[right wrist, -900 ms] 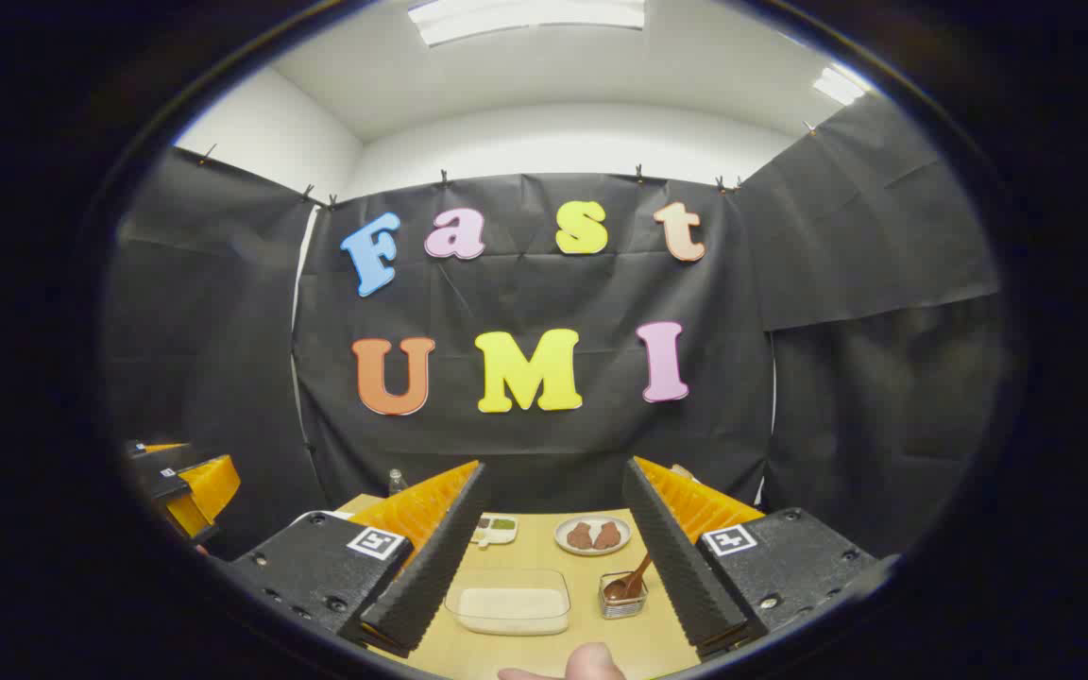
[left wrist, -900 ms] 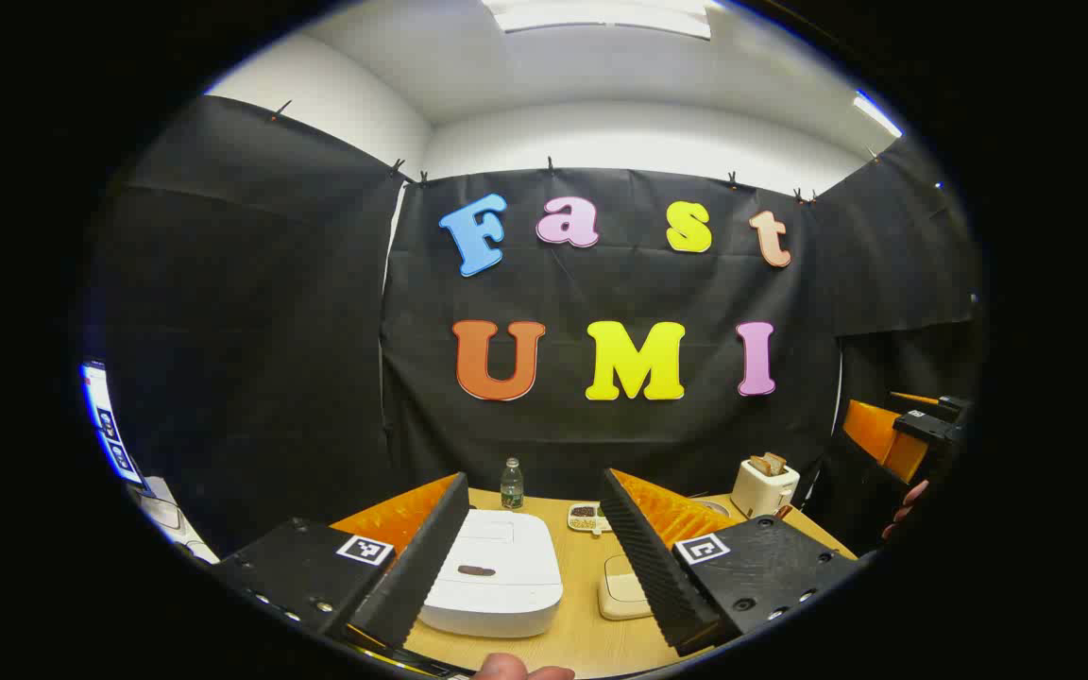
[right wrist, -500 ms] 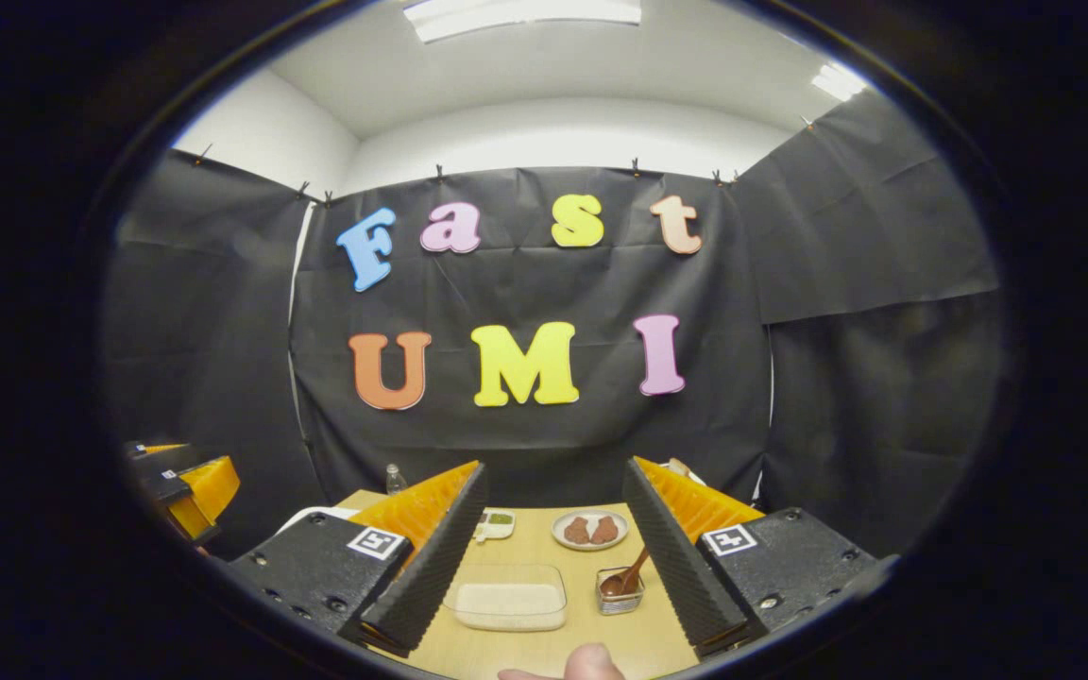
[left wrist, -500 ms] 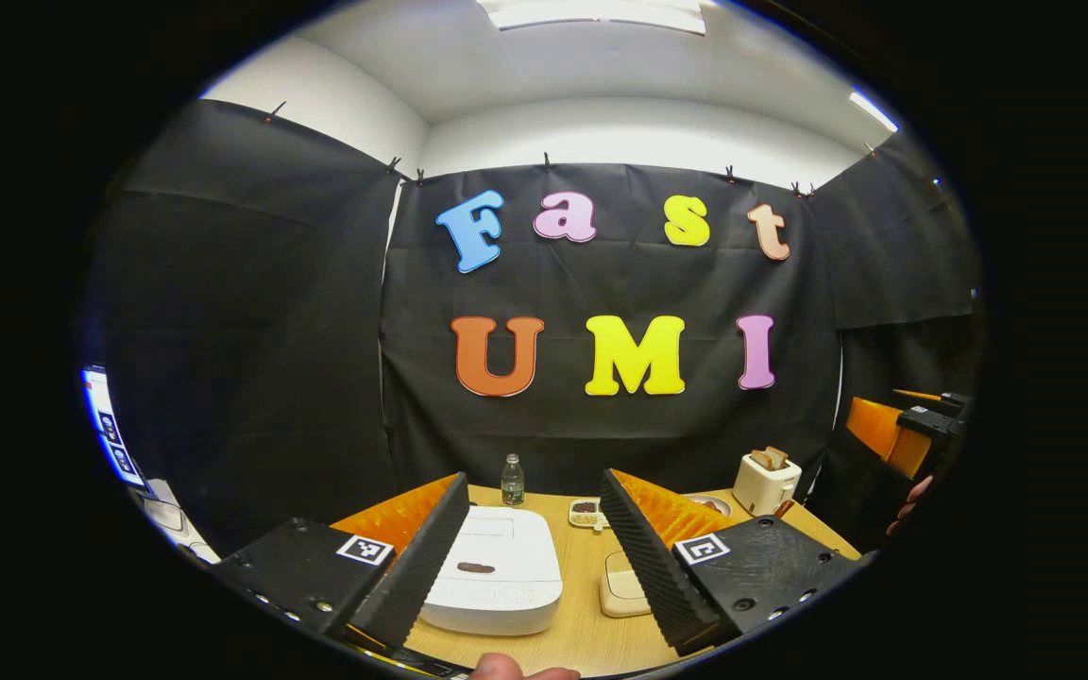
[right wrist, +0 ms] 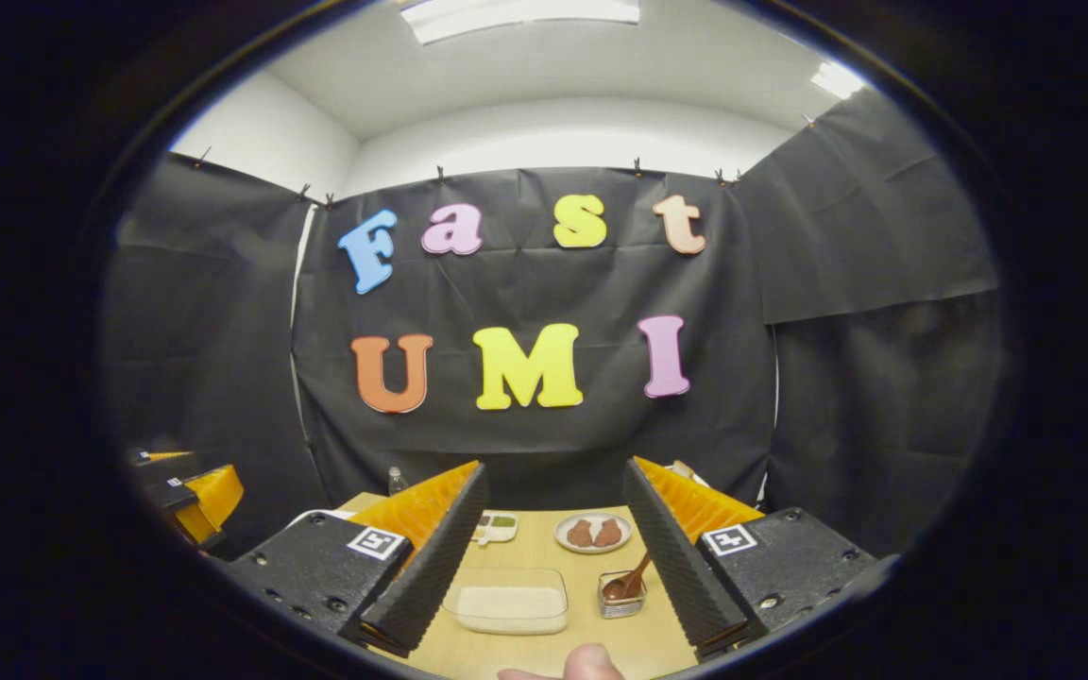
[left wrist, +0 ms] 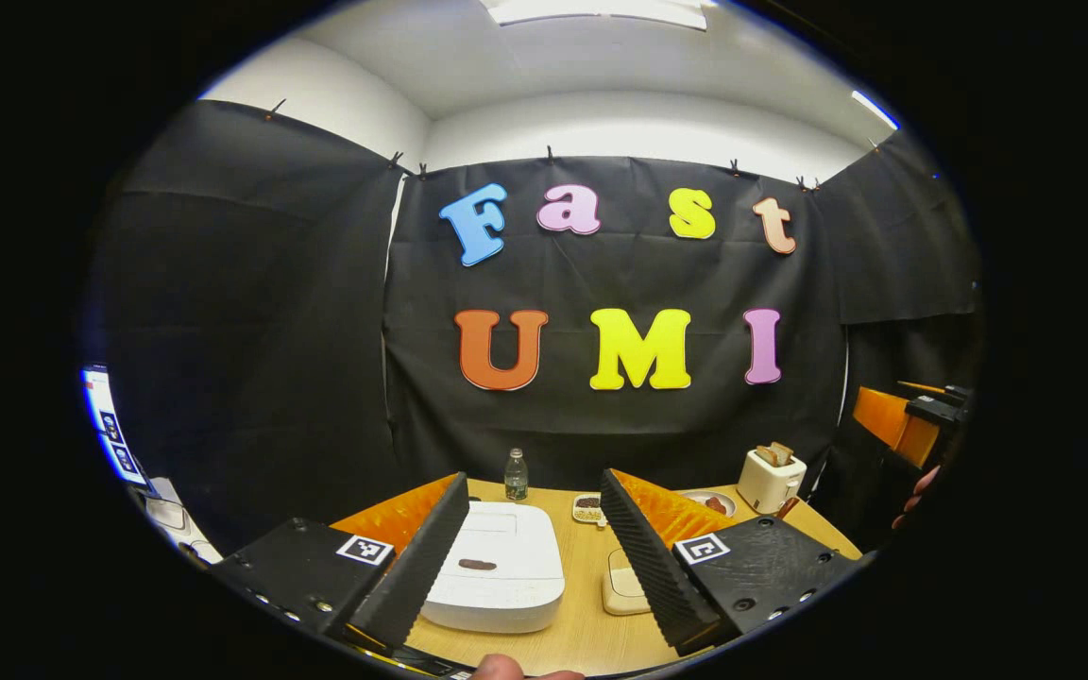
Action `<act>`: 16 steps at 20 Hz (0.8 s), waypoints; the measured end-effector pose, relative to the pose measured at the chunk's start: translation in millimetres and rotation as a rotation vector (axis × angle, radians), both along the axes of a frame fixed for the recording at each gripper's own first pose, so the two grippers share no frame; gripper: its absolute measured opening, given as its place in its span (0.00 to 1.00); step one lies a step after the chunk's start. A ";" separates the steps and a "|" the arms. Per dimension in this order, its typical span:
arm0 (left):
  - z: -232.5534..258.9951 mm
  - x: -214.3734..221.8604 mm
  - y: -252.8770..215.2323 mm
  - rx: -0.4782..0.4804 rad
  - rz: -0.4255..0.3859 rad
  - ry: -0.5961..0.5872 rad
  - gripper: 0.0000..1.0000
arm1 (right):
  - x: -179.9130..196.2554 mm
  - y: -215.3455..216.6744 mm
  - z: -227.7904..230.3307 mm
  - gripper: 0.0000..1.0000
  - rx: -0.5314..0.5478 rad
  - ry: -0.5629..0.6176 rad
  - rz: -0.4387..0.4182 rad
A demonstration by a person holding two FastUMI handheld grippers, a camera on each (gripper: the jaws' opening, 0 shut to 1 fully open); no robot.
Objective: Close the left gripper, press the button to open the rice cooker; take a wooden spoon from the chopstick holder with the right hand, scoop a spoonful of rice and pour it into the rice cooker, then put the wooden spoon back into the chopstick holder.
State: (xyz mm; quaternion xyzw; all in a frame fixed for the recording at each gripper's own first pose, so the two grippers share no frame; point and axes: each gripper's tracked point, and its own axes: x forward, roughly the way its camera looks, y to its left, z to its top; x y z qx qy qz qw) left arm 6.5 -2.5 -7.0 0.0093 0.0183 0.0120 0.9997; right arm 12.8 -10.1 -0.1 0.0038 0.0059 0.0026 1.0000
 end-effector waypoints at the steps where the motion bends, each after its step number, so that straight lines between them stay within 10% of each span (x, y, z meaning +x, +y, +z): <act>1: -2.3 1.0 -0.3 0.001 0.002 0.004 0.93 | 0.9 -0.6 -0.4 1.00 0.000 -0.001 0.001; 8: -17.3 3.9 -6.2 -0.005 -0.014 0.051 0.95 | 11.7 -4.9 -10.2 0.99 -0.001 0.023 0.018; 10: -24.8 5.0 -5.5 -0.005 -0.017 0.071 0.75 | 17.5 -6.9 -12.6 0.99 -0.001 0.028 0.022; 12: -33.5 3.8 -2.8 -0.013 -0.008 0.092 0.75 | 23.1 -9.0 -16.2 0.99 -0.001 0.032 0.022; 14: -55.1 11.5 1.6 -0.024 0.000 0.148 0.37 | 28.7 -14.1 -18.0 0.99 0.000 0.033 0.019; 16: -69.7 16.0 2.6 -0.034 0.001 0.208 0.26 | 37.5 -18.7 -24.3 0.99 0.001 0.040 0.016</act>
